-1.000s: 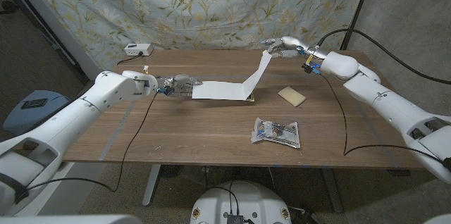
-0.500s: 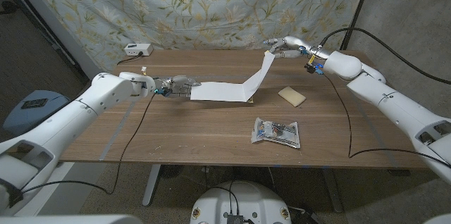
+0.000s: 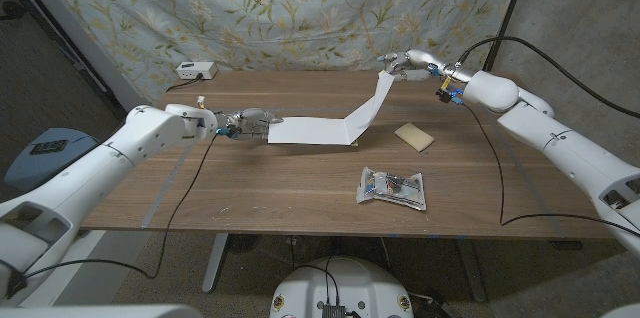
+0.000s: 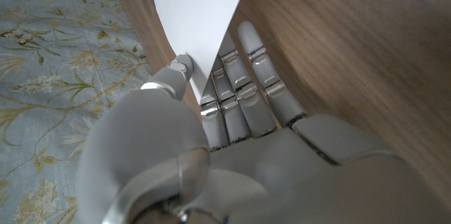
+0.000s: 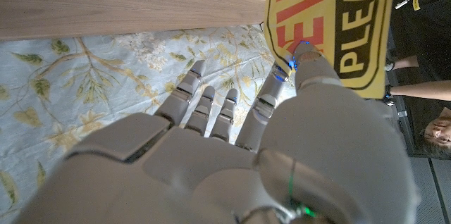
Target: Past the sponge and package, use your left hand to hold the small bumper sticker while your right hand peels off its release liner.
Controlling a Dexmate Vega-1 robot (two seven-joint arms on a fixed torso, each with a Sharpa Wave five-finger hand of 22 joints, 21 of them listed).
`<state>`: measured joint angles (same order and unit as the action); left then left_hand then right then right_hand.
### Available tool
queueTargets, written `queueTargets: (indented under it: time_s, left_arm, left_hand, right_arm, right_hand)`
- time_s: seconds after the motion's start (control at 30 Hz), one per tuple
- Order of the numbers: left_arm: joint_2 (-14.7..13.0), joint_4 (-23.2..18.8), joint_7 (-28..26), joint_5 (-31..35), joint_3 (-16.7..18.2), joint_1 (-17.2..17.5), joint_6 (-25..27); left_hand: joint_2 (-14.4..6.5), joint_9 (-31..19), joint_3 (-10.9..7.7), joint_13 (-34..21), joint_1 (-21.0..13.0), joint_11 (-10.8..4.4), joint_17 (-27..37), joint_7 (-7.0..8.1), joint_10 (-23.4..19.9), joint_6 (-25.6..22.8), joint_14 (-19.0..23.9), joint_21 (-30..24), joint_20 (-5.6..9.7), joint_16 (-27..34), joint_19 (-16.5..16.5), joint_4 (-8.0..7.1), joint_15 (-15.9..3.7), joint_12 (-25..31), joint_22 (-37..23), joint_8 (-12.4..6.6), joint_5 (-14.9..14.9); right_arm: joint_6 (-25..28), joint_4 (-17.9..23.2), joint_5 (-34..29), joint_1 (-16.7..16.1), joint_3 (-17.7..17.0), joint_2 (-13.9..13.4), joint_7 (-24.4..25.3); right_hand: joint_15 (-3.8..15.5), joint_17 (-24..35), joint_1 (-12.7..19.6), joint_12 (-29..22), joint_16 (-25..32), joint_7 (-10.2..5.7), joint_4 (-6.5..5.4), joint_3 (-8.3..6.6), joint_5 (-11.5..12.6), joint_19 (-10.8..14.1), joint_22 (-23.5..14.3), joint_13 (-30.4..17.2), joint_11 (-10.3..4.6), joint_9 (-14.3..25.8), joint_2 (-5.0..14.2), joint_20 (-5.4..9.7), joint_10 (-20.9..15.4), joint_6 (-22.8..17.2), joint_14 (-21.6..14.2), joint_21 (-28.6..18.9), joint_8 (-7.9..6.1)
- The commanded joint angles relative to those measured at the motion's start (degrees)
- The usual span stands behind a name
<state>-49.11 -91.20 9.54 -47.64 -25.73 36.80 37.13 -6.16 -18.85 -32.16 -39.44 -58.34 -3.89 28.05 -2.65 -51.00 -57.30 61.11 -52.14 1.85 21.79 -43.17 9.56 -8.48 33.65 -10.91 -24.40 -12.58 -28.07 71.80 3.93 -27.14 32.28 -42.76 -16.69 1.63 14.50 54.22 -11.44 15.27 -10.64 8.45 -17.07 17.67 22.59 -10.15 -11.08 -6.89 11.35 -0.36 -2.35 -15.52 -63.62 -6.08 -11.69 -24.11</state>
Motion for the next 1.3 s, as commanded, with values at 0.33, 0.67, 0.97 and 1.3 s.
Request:
queueTargets:
  time_s: [0.33,0.67,0.97,1.3]
  left_arm:
    - [-0.9,0.1,1.0,-0.5,0.4,0.6,-1.1]
    - [-1.3,0.9,1.6,-0.8,0.7,1.2,-1.5]
    - [-1.8,1.0,1.6,-1.1,1.2,1.8,-1.7]
    - [-1.9,0.6,1.6,-1.5,1.7,2.5,-2.5]
  left_hand:
    - [-0.4,-0.3,-0.64,-0.2,0.1,-0.99,0.3,-0.09,-1.6,-0.4,0.5,-0.8,0.15,-0.4,0.2,-0.13,-0.04,-0.5,-0.1,-0.25,-0.4]
    - [-0.3,-0.1,-0.67,-0.1,0.1,-0.98,0.4,0.02,-1.7,-0.6,0.6,-1.1,0.15,-0.6,0.3,-0.06,-0.09,-0.6,0.0,-0.27,-0.3]
    - [-0.4,-0.2,-0.68,-0.4,0.1,-0.97,0.4,0.00,-1.5,-0.5,0.6,-1.4,0.16,-0.7,0.4,-0.07,-0.03,-0.6,0.0,-0.30,-0.3]
    - [-0.4,-0.1,-0.67,-0.4,0.2,-0.98,0.6,-0.08,-1.6,-0.4,0.6,-1.7,0.15,-0.8,0.6,-0.08,-0.08,-0.8,0.0,-0.26,-0.3]
  right_arm:
    - [2.6,4.6,0.3,-2.1,-2.0,-2.6,0.8]
    - [3.8,5.7,0.1,-2.5,-2.6,-3.3,1.5]
    - [4.7,6.3,-0.3,-2.5,-2.8,-3.8,1.5]
    - [5.5,7.5,-0.5,-3.1,-3.4,-5.2,1.7]
  right_hand:
    - [-0.22,0.3,0.6,-0.1,0.3,-0.33,-0.09,-0.01,0.5,0.4,0.0,-0.1,0.07,0.3,0.07,-0.15,-0.7,-0.4,-0.6,-0.1,-0.15]
    - [-0.19,0.4,0.5,-0.1,0.2,-0.24,-0.14,-0.01,0.6,0.4,0.0,-0.1,0.05,0.3,0.12,-0.16,-0.8,-0.4,-0.7,-0.1,-0.11]
    - [-0.24,0.4,0.6,-0.1,0.2,-0.24,-0.08,0.00,0.6,0.4,0.0,-0.1,0.01,0.3,0.08,-0.17,-0.8,-0.4,-0.7,-0.1,-0.11]
    - [-0.19,0.4,0.6,-0.1,0.2,-0.29,-0.12,0.00,0.7,0.4,0.0,-0.1,-0.01,0.4,0.12,-0.12,-1.0,-0.4,-0.8,-0.1,-0.12]
